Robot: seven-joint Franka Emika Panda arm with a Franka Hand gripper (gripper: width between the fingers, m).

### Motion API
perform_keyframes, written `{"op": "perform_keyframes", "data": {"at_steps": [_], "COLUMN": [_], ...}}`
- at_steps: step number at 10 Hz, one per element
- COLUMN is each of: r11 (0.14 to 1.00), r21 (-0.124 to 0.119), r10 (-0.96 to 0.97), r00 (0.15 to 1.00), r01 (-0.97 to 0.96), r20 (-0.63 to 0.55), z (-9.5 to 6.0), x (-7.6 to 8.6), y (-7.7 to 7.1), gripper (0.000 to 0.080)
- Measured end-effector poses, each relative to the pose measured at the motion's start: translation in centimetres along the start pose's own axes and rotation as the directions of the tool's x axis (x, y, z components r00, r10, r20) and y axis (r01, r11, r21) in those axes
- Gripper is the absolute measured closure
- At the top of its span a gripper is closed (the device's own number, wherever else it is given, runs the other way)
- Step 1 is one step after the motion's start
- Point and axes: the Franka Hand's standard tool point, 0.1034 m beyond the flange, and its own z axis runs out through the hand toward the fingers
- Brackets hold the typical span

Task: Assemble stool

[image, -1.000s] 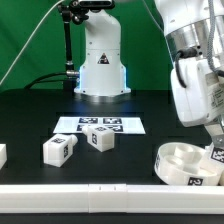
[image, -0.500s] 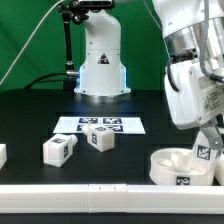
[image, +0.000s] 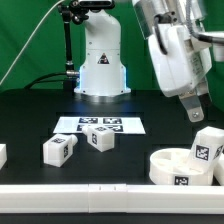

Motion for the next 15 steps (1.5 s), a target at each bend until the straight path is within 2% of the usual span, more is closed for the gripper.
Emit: {"op": "perform_keyframes", "data": {"at_steps": [3,4,5,9,13,14,15], "r11": [1.000,0.999,0.974,0.836,0.844,0.779,0.665], "r21": [-0.003,-0.012,-0.073,-0.071,-0.070,-0.095,-0.148], "r10": [-0.010,-0.042,-0.215,-0.545,-0.533,-0.623,-0.740], "r00": [1.000,0.999,0.976,0.838,0.846,0.782,0.672], "r01": [0.010,0.042,0.213,0.544,0.532,0.619,0.732], "r20": [-0.002,-0.007,-0.028,-0.003,-0.004,-0.006,-0.002], "z": [0.2,0.2,0.3,-0.6,-0.6,-0.4,-0.1], "x": [0.0,0.1,1.0,4.6,4.6,5.1,6.1], "y": [0.1,0.2,0.8,-0.9,-0.8,-0.7,-0.3], "gripper": [0.0150,0.0150,0.0150,0.0150,0.0150,0.0150,0.0150]}}
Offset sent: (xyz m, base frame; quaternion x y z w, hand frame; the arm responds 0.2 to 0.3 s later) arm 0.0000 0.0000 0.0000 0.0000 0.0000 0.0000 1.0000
